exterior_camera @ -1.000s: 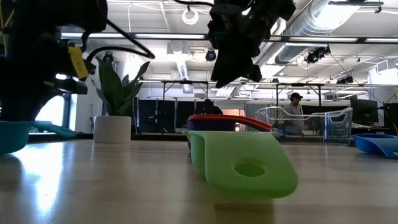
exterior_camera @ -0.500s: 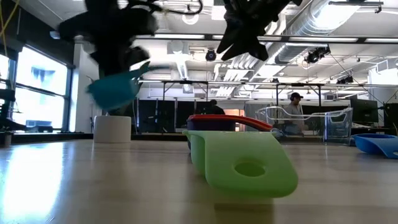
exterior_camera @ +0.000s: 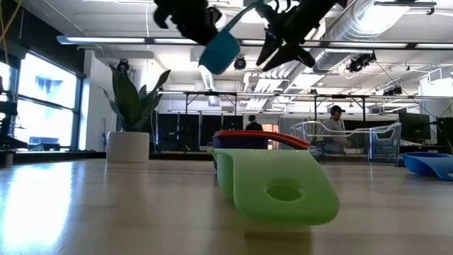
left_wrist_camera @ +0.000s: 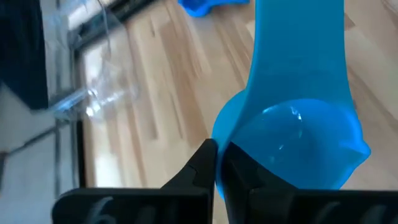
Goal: Nest measuring cups in basket
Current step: Stack the light blue measuring cup on top of the red measuring cup
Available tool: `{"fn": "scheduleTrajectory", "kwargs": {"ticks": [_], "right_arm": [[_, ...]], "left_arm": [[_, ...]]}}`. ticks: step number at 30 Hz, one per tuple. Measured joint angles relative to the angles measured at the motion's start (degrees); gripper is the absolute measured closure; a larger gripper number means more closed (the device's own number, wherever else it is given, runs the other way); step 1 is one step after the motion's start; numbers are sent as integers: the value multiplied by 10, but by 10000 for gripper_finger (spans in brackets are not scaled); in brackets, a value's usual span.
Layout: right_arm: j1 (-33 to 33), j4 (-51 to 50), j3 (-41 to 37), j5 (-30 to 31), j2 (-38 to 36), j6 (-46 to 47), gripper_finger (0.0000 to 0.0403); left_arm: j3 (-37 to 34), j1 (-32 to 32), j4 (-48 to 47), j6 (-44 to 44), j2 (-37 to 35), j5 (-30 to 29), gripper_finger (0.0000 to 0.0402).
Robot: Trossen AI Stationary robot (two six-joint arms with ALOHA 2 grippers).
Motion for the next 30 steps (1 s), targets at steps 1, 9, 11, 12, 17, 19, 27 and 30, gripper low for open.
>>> {"fn": "scheduleTrajectory", "kwargs": {"ticks": [1, 9, 11, 12, 17, 19, 27, 30], "right_arm": [[-5, 0, 0, 1, 0, 2, 307], [-28, -5, 0, 1, 0, 12, 307], [-28, -8, 0, 1, 0, 15, 307], [-28, -11, 0, 1, 0, 15, 307], [-28, -33, 0, 10, 0, 27, 307], [-28, -42, 0, 16, 0, 29, 307], [-27, -68, 0, 22, 0, 40, 307], [-27, -69, 0, 22, 0, 40, 307]], "left_arm": [[7, 0, 10, 11, 9, 0, 400], [62, 0, -2, 79, 92, 18, 400], [69, 0, -7, 81, 109, 27, 400], [71, 0, -7, 82, 119, 31, 400], [84, 0, -23, 98, 156, 35, 400], [88, 0, -26, 97, 168, 41, 400], [88, 3, -32, 92, 187, 64, 400], [89, 5, -29, 92, 190, 66, 400]]}}
